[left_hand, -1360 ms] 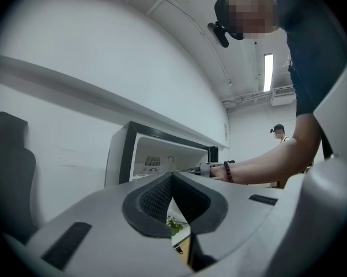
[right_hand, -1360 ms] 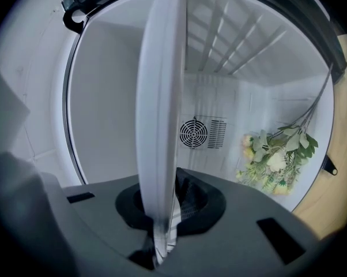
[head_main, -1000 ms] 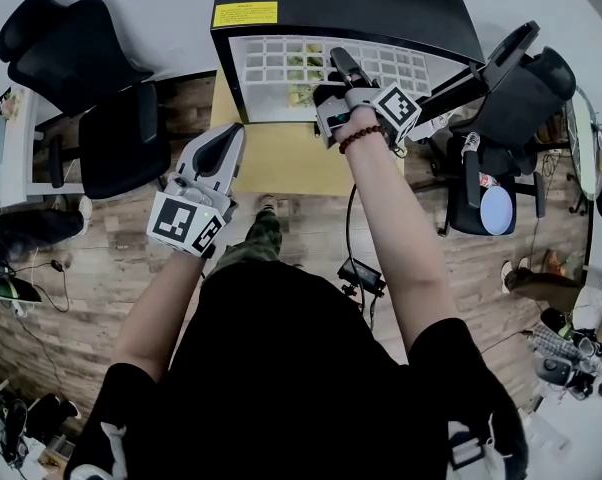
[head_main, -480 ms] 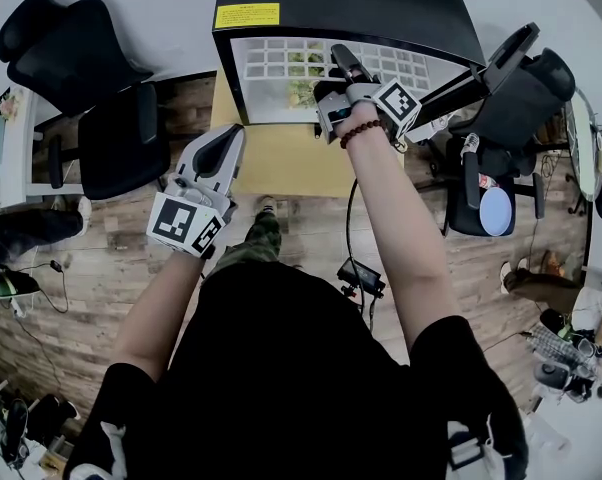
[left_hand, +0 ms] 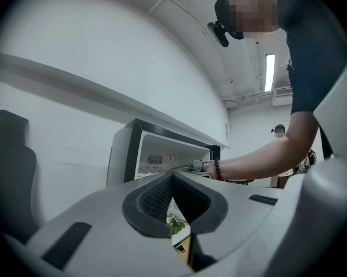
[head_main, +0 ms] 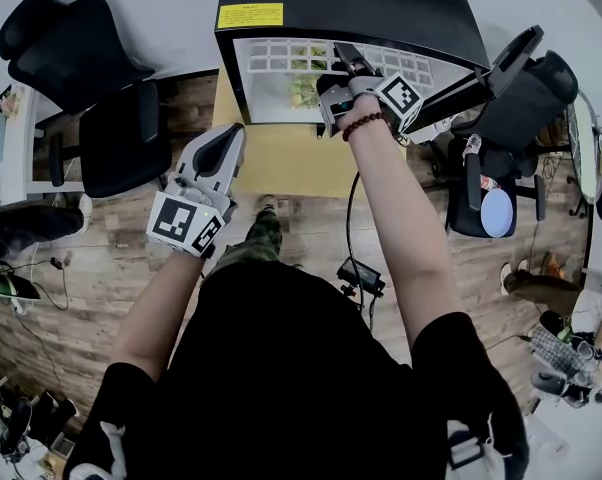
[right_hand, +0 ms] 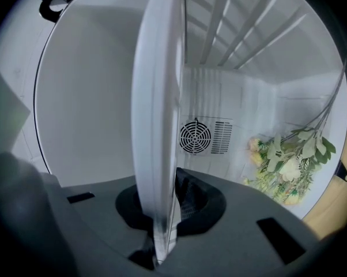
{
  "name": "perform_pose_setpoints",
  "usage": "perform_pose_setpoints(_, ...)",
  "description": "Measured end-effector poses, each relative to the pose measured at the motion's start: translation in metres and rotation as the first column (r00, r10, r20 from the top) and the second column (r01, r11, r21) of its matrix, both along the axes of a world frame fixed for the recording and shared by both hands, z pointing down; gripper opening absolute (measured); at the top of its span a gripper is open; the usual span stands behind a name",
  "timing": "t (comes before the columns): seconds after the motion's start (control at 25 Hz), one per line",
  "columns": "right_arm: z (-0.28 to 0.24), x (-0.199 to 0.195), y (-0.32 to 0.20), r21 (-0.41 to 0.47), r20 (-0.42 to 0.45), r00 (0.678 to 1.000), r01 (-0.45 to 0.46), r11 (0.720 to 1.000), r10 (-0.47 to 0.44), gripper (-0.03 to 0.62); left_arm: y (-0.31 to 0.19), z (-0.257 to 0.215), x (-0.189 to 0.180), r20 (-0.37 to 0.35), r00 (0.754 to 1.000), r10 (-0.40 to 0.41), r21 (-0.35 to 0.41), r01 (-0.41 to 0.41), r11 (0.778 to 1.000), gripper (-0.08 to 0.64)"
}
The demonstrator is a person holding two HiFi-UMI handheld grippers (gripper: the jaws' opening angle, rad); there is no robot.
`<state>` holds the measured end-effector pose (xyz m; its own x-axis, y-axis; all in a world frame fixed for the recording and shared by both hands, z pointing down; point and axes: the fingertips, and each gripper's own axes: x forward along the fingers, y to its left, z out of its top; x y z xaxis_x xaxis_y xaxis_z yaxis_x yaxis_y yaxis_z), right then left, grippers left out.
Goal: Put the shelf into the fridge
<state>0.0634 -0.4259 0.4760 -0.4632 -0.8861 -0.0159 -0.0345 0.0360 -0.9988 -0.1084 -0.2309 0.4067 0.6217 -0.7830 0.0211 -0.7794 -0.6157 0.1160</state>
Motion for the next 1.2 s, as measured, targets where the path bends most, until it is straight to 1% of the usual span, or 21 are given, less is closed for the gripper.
perform_pose_setpoints(0.6, 0.000, -0.002, -0.018, 0.010, 0.003, 1.000, 0.002, 1.000, -0.002, 0.040, -0.002, 0.001, -0.005, 0.000, 1.000, -0.010, -0.008, 0.010, 1.000, 0.018)
perform_pose_setpoints(0.92, 0.001, 0.000, -0.020, 0.016, 0.000, 1.000, 0.003, 1.000, -0.003, 0.040, 0.000, 0.004, -0.001, -0.002, 1.000, -0.007, -0.014, 0.007, 1.000, 0.018)
perform_pose_setpoints(1.2, 0.002, 0.002, -0.026, 0.004, 0.018, 1.000, -0.001, 1.000, 0.000, 0.040, 0.006, 0.007, 0.004, -0.007, 1.000, 0.002, -0.025, -0.002, 1.000, 0.018)
